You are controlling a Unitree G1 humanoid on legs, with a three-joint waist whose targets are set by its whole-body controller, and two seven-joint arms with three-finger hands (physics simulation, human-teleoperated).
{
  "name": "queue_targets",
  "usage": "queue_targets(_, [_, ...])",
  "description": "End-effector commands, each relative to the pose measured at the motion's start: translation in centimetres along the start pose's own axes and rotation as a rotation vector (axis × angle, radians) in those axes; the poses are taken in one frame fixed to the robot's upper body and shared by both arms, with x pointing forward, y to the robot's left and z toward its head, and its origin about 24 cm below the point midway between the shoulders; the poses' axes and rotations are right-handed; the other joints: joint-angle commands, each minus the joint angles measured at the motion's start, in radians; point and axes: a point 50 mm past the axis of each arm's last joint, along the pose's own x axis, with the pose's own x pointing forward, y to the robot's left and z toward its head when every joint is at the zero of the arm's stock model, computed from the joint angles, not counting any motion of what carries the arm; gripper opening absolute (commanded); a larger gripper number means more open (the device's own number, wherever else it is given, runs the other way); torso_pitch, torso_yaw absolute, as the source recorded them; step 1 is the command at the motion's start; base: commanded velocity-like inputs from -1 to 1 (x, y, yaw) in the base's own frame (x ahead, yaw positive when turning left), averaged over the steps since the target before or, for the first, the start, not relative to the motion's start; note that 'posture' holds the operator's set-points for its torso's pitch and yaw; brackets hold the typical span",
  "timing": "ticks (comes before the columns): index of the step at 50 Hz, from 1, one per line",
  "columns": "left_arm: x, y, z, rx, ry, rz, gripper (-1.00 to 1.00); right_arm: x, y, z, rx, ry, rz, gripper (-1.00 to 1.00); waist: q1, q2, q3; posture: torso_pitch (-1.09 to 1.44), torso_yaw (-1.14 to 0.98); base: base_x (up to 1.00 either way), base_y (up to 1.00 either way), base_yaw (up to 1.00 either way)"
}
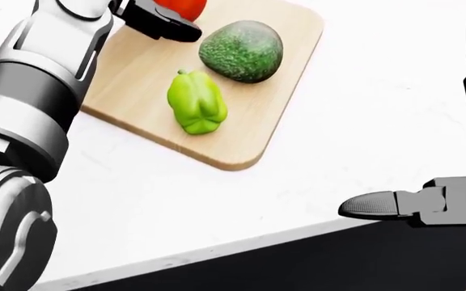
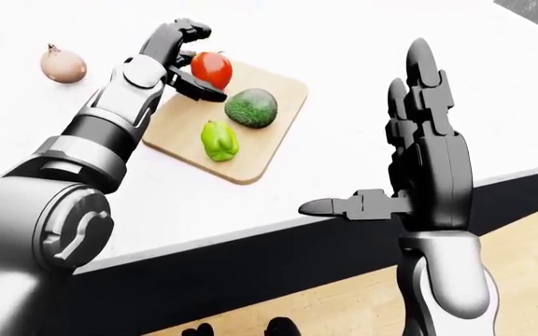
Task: Place the avocado, onion, tomato and bell pepper on the cutting board.
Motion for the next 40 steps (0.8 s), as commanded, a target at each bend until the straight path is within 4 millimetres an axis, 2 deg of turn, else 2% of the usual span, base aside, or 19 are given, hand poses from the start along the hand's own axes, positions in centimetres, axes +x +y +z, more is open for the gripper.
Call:
queue_targets(1, [-0.2,1.5,2.8,0.004,-0.102,0.051,1.00,-0.1,-0.1,1.1,-0.017,-0.071,-0.012,1.00,0.000,0.000,-0.036,0.35,-0.29,0.00,0.00,0.00])
queue_targets(11, [-0.2,1.7,2.8,0.001,-0.104,0.059,1.00,-0.2,-0.2,1.1,-0.016,-0.070,-0.013,1.00,-0.003,0.002,-0.035,0.35,-0.29,0.00,0.00,0.00])
queue_targets(27, [-0.5,4.4,3.3,0.034,-0.109,0.150,1.00,-0.3,-0.1,0.9,-0.016,-0.067,-0.012,1.00,-0.012,0.006,-0.034,0.35,-0.29,0.00,0.00,0.00])
queue_targets(30, [-0.7,5.3,3.8,0.035,-0.120,0.174,1.00,-0.3,-0.1,1.0,-0.013,-0.070,-0.011,1.00,-0.013,0.006,-0.033,0.35,-0.29,0.00,0.00,0.00])
queue_targets(34, [-1.2,7.5,4.6,0.022,-0.132,0.251,1.00,-0.1,-0.1,1.0,-0.012,-0.069,-0.011,1.00,-0.016,0.006,-0.030,0.35,-0.29,0.00,0.00,0.00])
queue_targets(40, [-1.9,10.5,4.6,-0.082,-0.129,0.394,1.00,0.2,0.1,1.1,-0.013,-0.072,-0.004,1.00,-0.021,0.009,-0.026,0.35,-0.29,0.00,0.00,0.00])
